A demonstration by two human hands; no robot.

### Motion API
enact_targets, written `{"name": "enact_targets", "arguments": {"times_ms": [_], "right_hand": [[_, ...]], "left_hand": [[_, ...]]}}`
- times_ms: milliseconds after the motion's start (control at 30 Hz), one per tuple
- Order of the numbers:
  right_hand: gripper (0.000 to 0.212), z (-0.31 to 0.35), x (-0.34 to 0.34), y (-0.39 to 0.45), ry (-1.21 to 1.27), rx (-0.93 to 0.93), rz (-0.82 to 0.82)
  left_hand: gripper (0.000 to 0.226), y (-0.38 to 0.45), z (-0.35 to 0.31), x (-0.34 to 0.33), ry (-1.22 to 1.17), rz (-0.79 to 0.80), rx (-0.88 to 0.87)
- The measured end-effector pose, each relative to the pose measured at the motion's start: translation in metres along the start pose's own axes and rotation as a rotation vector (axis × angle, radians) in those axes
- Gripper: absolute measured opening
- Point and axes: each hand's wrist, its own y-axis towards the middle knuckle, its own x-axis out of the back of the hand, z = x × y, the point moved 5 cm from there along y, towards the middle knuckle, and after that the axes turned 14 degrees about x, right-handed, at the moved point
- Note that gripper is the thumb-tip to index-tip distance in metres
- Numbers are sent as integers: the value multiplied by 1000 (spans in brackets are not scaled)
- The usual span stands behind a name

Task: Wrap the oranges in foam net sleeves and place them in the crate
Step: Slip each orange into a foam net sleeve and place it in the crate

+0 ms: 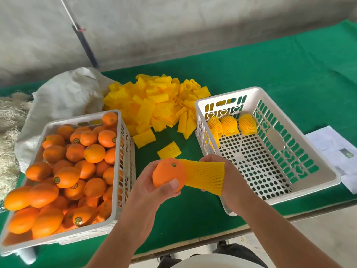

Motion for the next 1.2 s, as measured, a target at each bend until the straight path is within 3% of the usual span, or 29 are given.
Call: {"name": "enact_targets", "arguments": {"times_ms": [167, 333, 500, 600, 800, 933, 1100, 1200], "right_hand": [[18, 1, -2, 3, -23, 28, -94], [12, 8, -12, -1, 0, 127, -24], [9, 3, -13, 1, -64, 90, -50], [6, 2, -13, 2, -31, 78, -50], [10, 5, -25, 1, -20, 81, 115], [17, -6, -14, 7, -92, -13, -31], [29, 0, -6, 4, -77, 174, -97], [15, 6, -8, 3, -118, 295, -88]], "left_hand": [[74, -3, 3, 12, -35, -11, -2], [80, -16, 10, 9, 159, 61, 32], [88, -18, 8, 9, 321, -4, -49], [88, -17, 5, 7, 396, 42, -65], [91, -7, 3, 7, 382, 189, 55], [84, -1, 1, 15, 263, 125, 75], [82, 7, -2, 25, 133, 29, 77], [80, 10, -1, 26, 42, 15, 95]]}}
